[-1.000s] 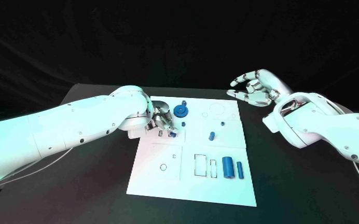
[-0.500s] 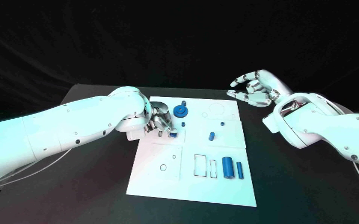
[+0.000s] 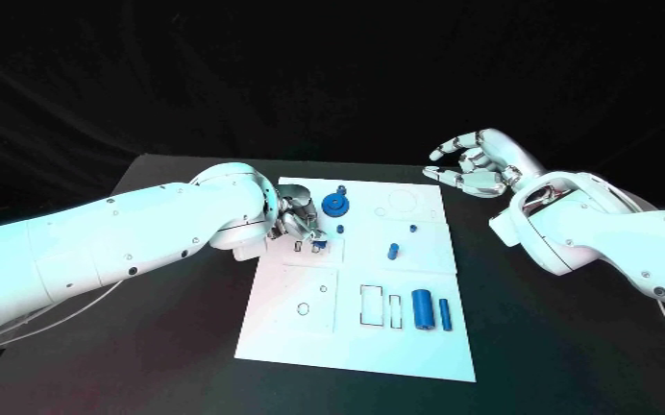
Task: Assemble the parts on the task board
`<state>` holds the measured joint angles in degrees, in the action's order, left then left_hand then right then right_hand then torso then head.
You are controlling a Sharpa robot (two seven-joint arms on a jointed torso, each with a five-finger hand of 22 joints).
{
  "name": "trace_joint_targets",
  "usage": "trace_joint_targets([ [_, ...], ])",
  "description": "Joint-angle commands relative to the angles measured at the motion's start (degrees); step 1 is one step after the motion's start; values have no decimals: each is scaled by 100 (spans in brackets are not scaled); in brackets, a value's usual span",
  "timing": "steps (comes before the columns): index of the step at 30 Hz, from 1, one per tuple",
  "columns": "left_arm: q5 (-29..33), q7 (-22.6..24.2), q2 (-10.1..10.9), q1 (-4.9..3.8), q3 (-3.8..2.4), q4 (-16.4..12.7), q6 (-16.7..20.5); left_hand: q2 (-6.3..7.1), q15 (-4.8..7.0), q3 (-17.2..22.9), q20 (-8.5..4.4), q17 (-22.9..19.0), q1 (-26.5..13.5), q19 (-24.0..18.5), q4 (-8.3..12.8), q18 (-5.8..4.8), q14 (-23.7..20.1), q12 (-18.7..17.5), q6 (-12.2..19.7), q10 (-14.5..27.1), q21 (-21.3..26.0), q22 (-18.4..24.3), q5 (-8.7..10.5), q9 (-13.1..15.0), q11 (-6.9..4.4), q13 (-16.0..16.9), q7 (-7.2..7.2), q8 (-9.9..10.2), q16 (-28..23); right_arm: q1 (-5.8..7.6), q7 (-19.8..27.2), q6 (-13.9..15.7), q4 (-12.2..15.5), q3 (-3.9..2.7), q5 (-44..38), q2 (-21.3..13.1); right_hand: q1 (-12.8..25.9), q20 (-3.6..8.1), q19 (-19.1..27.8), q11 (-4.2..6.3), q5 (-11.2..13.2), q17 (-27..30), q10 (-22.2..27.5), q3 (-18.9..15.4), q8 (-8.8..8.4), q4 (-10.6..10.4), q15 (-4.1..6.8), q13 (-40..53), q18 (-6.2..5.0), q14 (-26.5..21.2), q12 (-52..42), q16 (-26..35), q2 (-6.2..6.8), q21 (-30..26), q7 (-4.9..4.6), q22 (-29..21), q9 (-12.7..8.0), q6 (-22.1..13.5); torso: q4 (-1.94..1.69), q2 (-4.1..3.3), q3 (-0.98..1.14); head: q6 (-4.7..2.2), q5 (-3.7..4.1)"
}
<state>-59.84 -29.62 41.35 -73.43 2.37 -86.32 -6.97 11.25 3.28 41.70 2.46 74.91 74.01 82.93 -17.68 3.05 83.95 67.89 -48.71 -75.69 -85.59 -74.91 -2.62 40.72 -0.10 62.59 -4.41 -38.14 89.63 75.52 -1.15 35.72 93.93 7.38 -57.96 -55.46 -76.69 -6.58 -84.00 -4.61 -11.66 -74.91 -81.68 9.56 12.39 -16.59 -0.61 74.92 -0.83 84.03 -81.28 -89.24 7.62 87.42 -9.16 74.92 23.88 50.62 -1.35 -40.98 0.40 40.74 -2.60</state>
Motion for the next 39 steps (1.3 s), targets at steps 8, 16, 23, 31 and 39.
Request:
trace_joint_targets([
  [8,-718,165,88,78,15,-172,507,179,27,1075,-1,1509,-58,57,1087,-83,605,52,-103,-101,-35,-563,-50,321,-24,52,35,-39,37,-7,31,-15,-1,0,-21,-15,23,10,-410,20,-44,-1167,-1,-41,33,-17,26,615,2,512,19,40,-46,-23,5,1316,5,34,-10,14,-8,12,-13],
  [16,-822,130,99,134,37,-169,495,281,37,1170,-6,1509,-147,79,1162,-90,605,58,-191,-142,-51,-599,-151,337,-38,66,50,-24,37,-18,39,-7,-4,0,-21,-15,43,10,-409,19,-61,-1168,0,-48,33,-17,26,614,1,512,21,40,-48,-26,6,1315,5,34,2,7,-10,7,-38],
  [23,-873,89,60,197,59,-92,526,341,46,1219,-13,1509,-222,81,1205,-90,605,64,-248,-169,-53,-604,-320,352,-50,81,63,-7,37,-25,44,-2,-1,0,-21,-17,57,11,-407,20,-76,-1168,-2,-51,34,-16,27,615,1,512,20,40,-51,-28,7,1314,4,35,11,1,-8,9,-48],
  [31,-894,67,8,246,74,-3,527,376,48,1209,-14,1509,-253,87,1220,-92,605,81,-268,-188,-58,-614,-353,359,-53,103,68,-6,37,-29,49,1,1,0,-21,-20,65,11,-404,21,-87,-1162,1,-52,34,-16,27,611,-1,511,23,43,-54,-34,7,1310,4,35,9,-3,-4,15,-41],
  [39,-923,61,-20,277,80,33,520,382,48,1205,-14,1509,-263,86,1220,-92,605,93,-275,-198,-57,-613,-355,362,-54,118,71,-7,37,-31,57,8,4,0,-21,-26,74,12,-404,21,-97,-1162,-1,-53,35,-16,28,613,-1,511,21,43,-59,-34,8,1310,4,37,12,-4,-3,28,-49],
])
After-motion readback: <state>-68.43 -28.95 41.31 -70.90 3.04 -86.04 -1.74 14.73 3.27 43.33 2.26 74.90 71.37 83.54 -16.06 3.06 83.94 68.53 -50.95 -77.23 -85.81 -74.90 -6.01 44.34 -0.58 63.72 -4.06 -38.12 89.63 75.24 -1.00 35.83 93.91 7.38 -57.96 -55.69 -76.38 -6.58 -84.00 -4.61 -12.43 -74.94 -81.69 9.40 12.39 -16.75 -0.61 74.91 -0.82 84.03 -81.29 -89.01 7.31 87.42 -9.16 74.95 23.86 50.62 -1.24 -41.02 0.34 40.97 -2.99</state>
